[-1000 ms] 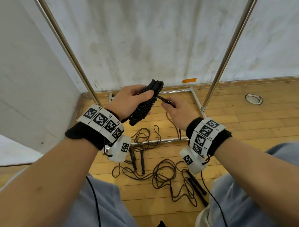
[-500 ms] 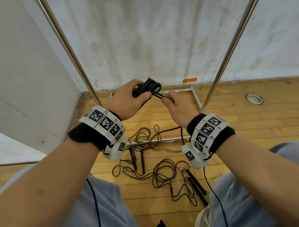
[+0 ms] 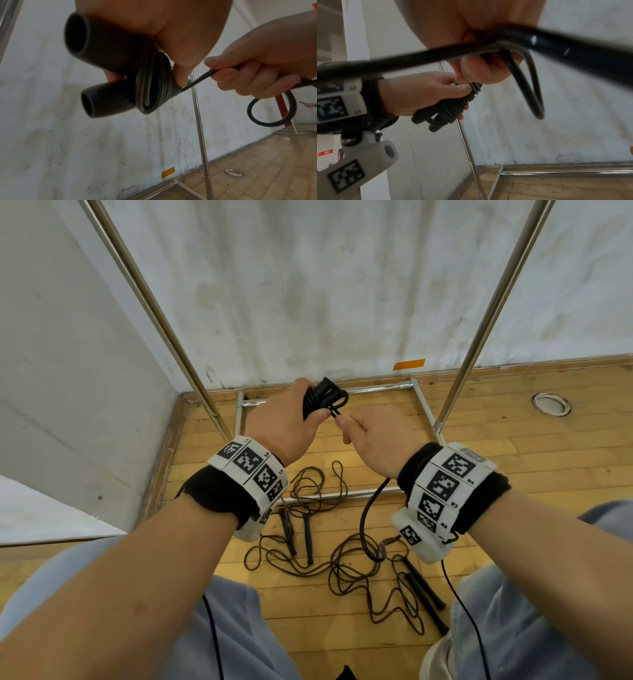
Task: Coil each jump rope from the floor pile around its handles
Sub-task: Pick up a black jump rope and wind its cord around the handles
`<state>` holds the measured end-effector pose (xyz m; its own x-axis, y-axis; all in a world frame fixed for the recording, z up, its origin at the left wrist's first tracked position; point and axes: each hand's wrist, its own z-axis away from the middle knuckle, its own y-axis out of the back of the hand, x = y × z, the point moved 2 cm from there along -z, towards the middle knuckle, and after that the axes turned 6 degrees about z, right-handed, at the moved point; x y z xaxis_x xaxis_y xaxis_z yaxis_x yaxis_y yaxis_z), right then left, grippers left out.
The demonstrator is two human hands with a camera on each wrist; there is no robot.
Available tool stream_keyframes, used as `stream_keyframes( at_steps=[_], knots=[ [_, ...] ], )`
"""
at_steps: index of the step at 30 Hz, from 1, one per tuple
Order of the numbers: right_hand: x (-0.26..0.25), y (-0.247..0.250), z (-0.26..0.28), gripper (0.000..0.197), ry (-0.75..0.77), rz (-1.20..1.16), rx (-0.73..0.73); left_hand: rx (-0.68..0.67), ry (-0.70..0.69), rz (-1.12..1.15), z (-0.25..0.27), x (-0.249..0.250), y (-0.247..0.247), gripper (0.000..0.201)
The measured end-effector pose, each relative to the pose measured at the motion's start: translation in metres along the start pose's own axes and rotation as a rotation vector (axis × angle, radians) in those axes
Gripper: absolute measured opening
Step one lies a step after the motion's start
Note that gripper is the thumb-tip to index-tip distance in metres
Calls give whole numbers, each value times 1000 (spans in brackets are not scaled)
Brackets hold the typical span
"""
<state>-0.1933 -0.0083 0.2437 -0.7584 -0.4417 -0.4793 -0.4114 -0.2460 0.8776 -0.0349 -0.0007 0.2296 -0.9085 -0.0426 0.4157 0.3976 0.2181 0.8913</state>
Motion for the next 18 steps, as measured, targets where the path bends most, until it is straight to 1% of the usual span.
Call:
stream_keyframes(
  at_steps=[3, 5, 9, 11, 15, 18],
  knots=[
    [3, -1, 4, 42, 1, 24, -41, -7, 14, -31, -2, -5, 2, 40],
    [4, -1, 8, 34, 22, 93, -85, -25, 28, -58, -2, -9, 3, 40],
    [3, 0, 12, 23, 46, 59, -128, -60, 0, -142, 3, -5, -6, 34],
    [3, 3, 10, 23, 73, 97, -85, -86, -31, -152, 5, -2, -9, 29],
    [8, 14, 2, 25, 106, 189, 54, -159, -135, -143, 9, 6, -9, 20],
    [15, 20, -4, 27, 74, 181, 99, -180, -246, -147, 16, 16, -9, 27]
  ],
)
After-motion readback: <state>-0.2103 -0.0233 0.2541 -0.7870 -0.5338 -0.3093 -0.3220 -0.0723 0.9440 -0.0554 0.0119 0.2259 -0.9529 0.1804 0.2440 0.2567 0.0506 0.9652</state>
